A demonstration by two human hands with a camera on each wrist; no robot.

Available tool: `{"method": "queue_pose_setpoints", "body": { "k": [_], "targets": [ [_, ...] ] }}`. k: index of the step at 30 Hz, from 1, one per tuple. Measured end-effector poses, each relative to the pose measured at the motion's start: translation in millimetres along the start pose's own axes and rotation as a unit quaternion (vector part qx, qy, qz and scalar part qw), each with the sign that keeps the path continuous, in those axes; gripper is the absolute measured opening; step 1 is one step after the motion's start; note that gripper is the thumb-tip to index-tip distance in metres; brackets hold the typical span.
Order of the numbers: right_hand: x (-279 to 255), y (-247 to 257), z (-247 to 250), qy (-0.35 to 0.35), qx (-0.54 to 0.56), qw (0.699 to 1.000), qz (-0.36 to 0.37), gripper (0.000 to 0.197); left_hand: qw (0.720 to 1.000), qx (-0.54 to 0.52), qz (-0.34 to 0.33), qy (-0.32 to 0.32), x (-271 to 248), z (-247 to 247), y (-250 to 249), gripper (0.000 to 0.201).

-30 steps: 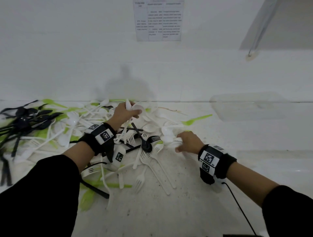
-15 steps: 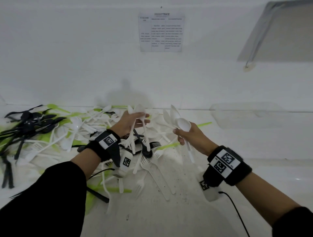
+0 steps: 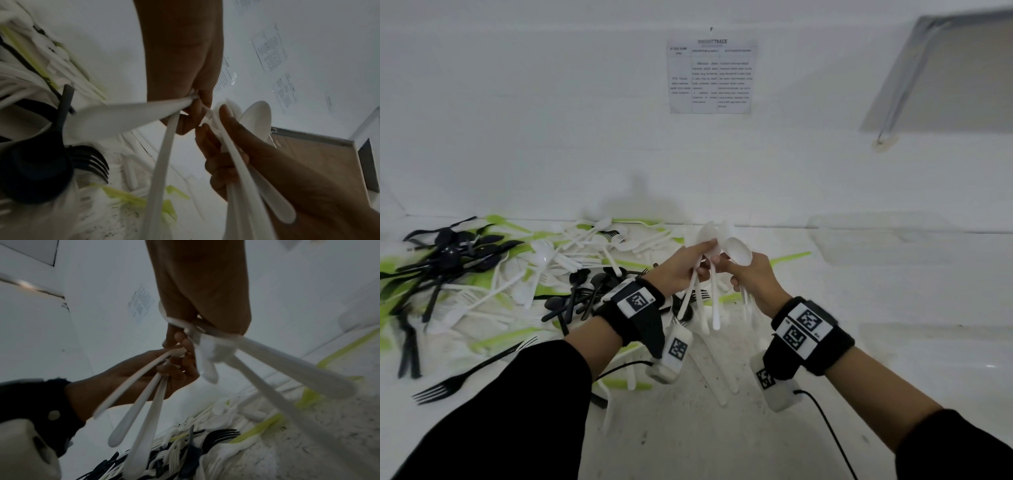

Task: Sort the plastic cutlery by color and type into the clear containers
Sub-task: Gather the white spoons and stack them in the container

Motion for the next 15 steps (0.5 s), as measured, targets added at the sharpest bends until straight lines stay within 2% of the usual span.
{"method": "queue_pose_setpoints", "body": {
  "k": [4, 9, 13, 15],
  "targets": [
    [-1.3, -0.5, -2.3, 0.003, -0.005, 1.0, -0.013, 0.014, 1.0, 0.003, 0.014, 0.003, -6.3, -3.0, 5.1, 0.023],
    [-0.2, 4.9, 0.0, -0.061, 0.06, 0.996, -0.008, 0.014, 1.0, 0.024, -0.004, 0.011, -12.5, -2.4, 6.7, 0.052],
    [-1.0, 8.6, -3.5, 0.003, 0.097, 0.995, -0.028, 0.007, 0.998, 0.021, 0.025, 0.052, -20.0, -5.2, 10.9, 0.071],
    [-1.8, 7.7, -6.3, 0.01, 0.091, 0.995, -0.05, 0.007, 0.997, 0.015, 0.045, 0.069, -21.4, -4.3, 12.5, 0.07]
  ]
}}
Point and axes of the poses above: each hand's wrist, its own x-axis towards the middle knuckle, its own z-axis out of the back of the hand, y = z × x, the point moved 2 cm from there along x, towards the middle knuckle, and after that the axes turned 9 degrees about z, right-handed, at the moved point
